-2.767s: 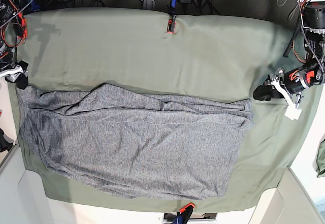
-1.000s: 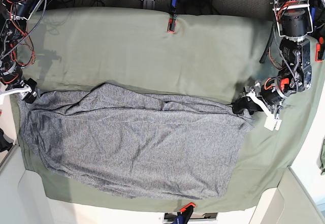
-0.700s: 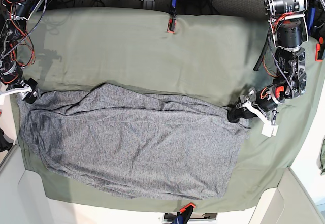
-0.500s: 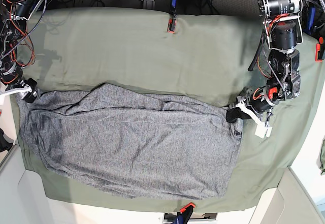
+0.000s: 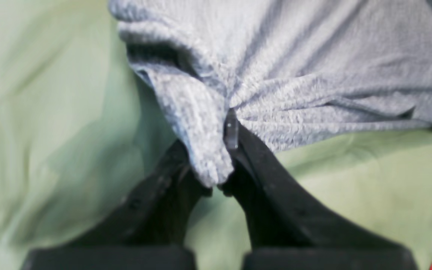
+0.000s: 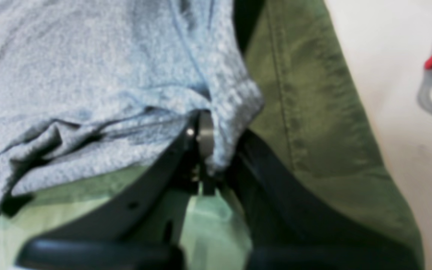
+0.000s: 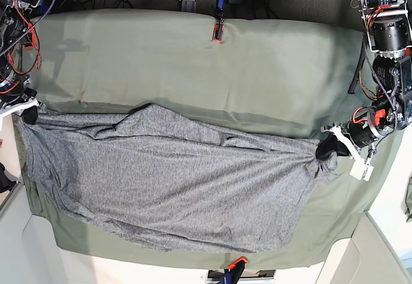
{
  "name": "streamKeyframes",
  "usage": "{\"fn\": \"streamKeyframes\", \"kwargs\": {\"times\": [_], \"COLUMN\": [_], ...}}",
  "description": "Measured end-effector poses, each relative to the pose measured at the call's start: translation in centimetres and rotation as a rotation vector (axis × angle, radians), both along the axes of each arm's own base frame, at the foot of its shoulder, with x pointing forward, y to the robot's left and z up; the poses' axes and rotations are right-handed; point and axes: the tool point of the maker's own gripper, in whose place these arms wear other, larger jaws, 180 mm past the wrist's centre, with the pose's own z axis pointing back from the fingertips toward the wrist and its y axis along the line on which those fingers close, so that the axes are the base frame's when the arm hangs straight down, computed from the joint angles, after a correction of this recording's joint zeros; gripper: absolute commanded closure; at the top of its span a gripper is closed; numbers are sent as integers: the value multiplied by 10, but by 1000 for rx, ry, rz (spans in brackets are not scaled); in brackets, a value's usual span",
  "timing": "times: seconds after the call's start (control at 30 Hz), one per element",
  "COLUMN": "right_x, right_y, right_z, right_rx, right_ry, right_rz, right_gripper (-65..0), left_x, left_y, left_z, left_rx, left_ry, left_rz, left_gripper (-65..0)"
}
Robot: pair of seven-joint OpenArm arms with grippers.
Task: Fold the T-shirt properly
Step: 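Pull both held edges back, spreading the shirt flat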
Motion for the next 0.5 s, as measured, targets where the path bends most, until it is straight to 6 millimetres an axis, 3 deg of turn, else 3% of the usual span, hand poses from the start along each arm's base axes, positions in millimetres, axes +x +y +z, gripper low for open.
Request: {"fn": "streamKeyframes", "kwargs": {"times": [0.2,0.33,0.5], "right_x": [-12,-31,-45], "right_y": [3,7,12], "right_z": [5,-1,-10], "right_rx": [-28,-35,-29], "right_ry": [14,39,79], "right_rz": [25,44,63], "right_gripper": [0,0,0], "left_x": [-20,-53,-72], "left_y": [14,31,56], "left_z": [-2,-15,11], "left_rx": [66,105,112], "left_ry": [31,95,37], "left_rz": [-21,0,64], "left_gripper": [0,0,0]}}
